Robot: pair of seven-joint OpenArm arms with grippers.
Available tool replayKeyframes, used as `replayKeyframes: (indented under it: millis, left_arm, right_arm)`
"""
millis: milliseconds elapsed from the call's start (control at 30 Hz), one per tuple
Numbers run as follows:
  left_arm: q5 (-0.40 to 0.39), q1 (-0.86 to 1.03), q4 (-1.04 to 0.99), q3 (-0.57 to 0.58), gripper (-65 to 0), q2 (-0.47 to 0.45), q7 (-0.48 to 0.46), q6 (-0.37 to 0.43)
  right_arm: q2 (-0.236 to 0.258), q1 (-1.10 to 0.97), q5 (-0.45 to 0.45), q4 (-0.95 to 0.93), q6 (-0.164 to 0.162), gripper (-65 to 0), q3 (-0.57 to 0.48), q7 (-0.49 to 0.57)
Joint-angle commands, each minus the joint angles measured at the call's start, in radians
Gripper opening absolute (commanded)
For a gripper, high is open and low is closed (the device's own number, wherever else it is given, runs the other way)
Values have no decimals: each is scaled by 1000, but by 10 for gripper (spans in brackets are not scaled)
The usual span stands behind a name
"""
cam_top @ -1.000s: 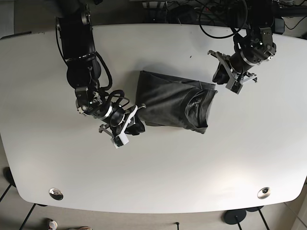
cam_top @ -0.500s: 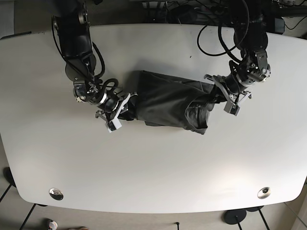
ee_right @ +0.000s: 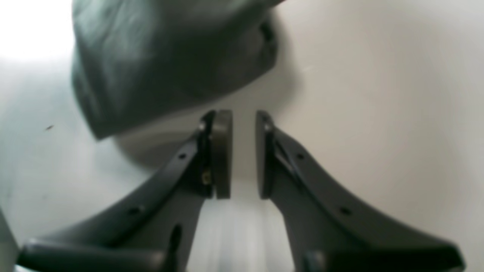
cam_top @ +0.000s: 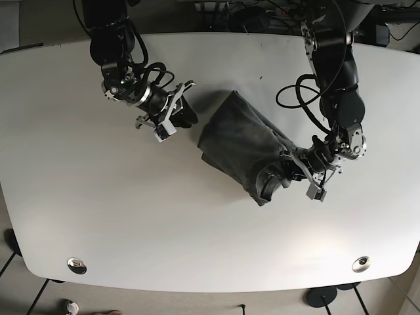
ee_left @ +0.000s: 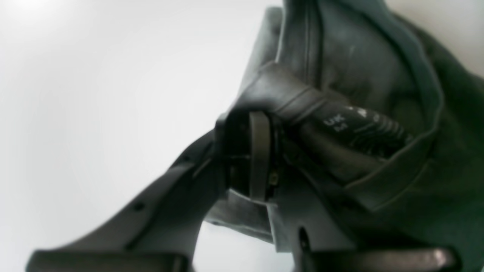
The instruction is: Fold the T-shirt properly
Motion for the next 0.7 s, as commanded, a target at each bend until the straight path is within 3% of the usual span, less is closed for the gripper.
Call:
replayKeyframes:
  millis: [33, 167, 300, 400, 467, 533, 700]
  left_arm:
    - [4, -55, 21, 0, -582, -10, -27, -2]
    - [3, -38, 144, -9, -585, -53, -1, -2]
    - [3, 94, 322, -10, -586, -55, 42, -2]
    - [3, 198, 413, -10, -586, -50, 43, -2]
    - [3, 276, 463, -9, -586, -33, 43, -2]
    - [9, 310, 460, -9, -586, -4, 42, 2]
    - [4, 301, 353, -7, -586, -1, 35, 2]
  right_arm:
    - [3, -12, 17, 58, 8, -549, -11, 21]
    - [9, 13, 17, 106, 5, -549, -10, 18]
    - [9, 106, 16, 101, 0, -549, -10, -7]
    - [3, 189, 17, 87, -51, -549, -14, -77]
    - [-8, 241, 17, 41, -58, -549, -19, -79]
    - [-40, 298, 16, -48, -58, -549, -17, -79]
    - [-46, 362, 16, -203, -57, -549, -48, -69]
